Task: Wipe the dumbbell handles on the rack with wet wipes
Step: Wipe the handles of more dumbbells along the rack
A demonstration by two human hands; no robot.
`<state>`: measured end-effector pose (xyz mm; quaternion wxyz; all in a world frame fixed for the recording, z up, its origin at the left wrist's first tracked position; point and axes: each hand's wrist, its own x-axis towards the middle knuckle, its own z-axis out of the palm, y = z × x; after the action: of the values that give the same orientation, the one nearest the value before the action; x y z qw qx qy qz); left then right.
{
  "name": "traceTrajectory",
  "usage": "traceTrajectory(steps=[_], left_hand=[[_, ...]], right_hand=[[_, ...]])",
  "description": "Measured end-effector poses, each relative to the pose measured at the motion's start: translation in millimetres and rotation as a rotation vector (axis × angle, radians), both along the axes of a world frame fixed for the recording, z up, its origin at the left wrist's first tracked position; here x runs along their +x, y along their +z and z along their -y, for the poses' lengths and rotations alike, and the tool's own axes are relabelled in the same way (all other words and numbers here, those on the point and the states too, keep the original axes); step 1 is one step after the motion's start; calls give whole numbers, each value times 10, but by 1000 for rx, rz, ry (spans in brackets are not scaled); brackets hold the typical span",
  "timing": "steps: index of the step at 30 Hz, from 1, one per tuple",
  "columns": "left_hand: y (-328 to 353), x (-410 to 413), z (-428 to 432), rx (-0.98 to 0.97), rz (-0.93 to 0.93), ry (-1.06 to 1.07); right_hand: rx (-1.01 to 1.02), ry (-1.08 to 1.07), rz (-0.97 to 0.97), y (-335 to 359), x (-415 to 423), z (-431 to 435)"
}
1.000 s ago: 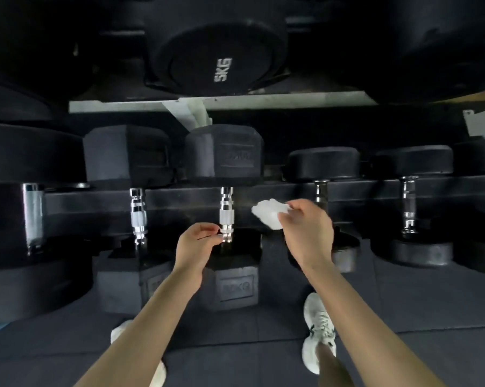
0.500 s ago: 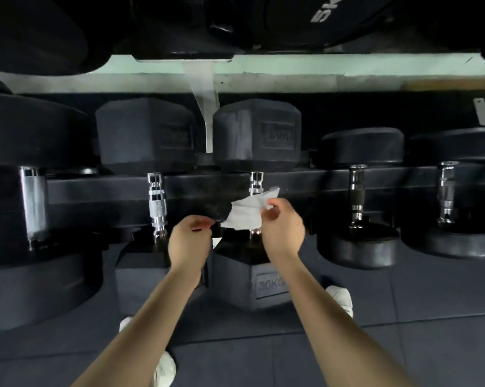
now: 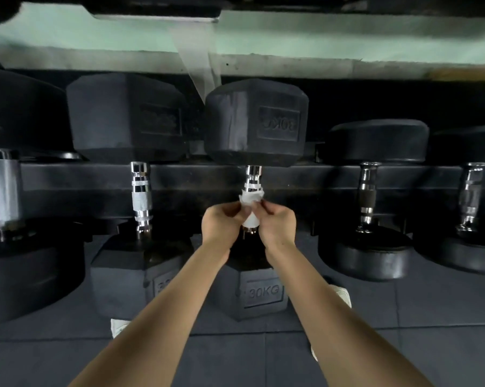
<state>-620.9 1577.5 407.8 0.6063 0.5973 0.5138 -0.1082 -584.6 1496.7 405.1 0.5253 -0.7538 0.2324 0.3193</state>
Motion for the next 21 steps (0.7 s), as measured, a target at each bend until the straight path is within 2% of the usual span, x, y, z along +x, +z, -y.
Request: traceTrajectory(steps=[6,9,13,16,21], left_hand=[[36,311,-27,180,137,91],[-50,347,-67,187,155,32],[-106,89,-52,156,112,-59],[-94,170,-82,65,147,-5],[-38,386,-147,-95,248,115]], right_hand=[[-62,-36,194,-17,338,-269],[-90,44,249,-8,331,-253],[-58,109,203,4,61,-38],[-10,35,191,-38,225,-119],[197,-70,166,-10,455,-178]])
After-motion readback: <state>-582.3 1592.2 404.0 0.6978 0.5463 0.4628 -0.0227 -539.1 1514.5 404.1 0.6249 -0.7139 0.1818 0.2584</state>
